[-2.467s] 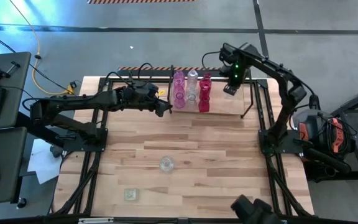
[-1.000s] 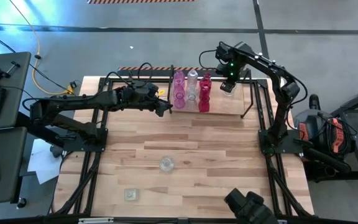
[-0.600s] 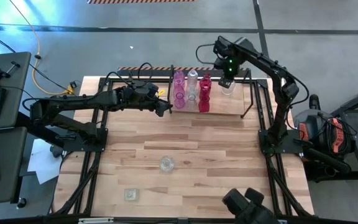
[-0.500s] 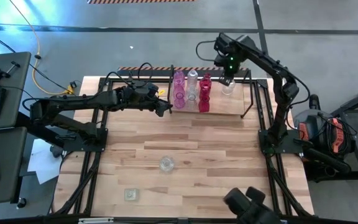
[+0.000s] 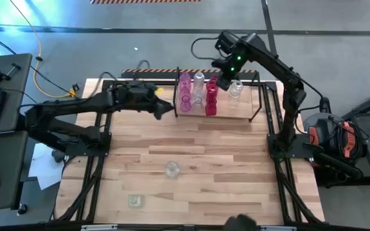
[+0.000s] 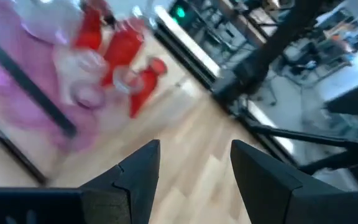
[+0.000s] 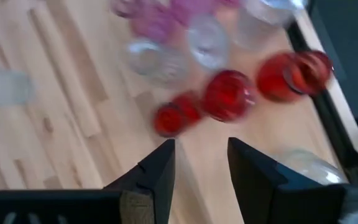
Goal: Sort vases onto shelf
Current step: Align the transparent vase with the other transparent vase on the shelf
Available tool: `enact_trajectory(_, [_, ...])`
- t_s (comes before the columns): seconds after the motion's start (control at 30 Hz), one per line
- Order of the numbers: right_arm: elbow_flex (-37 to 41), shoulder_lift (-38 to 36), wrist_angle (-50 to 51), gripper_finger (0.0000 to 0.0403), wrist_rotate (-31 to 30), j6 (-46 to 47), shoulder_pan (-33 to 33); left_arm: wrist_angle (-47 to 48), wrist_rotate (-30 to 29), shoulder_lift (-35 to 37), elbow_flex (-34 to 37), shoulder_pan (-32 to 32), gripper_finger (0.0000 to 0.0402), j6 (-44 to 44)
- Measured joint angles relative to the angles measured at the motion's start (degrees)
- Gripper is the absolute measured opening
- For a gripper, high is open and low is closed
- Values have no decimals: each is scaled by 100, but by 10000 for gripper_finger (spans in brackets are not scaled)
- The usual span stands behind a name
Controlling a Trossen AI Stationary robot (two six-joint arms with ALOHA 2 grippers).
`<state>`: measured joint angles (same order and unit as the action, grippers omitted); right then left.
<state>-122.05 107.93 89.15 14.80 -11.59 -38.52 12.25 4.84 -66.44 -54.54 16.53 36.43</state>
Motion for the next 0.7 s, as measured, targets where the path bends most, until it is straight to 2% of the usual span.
enact_trajectory(0.17, [-47,-19,-543,129,-11,519,846,1014,-870,738,42,75,186,-591])
enact_trajectory(0.33, [328,-21,-1855,129,29,1310,1557,2120,-1186,1138,47,146,186,-769])
enact_trajectory(0.47, [715,-16,-2910,129,31,1958,1982,1736,-1328,1456,475,71,186,-480])
enact_trajectory(0.57, [1002,-14,-3286,129,5,2439,2229,1224,-1281,1790,1022,-77,186,-494])
enact_trajectory(0.7, [1350,-7,-3347,129,-150,3061,2524,1172,-1268,2341,1805,-144,186,-52])
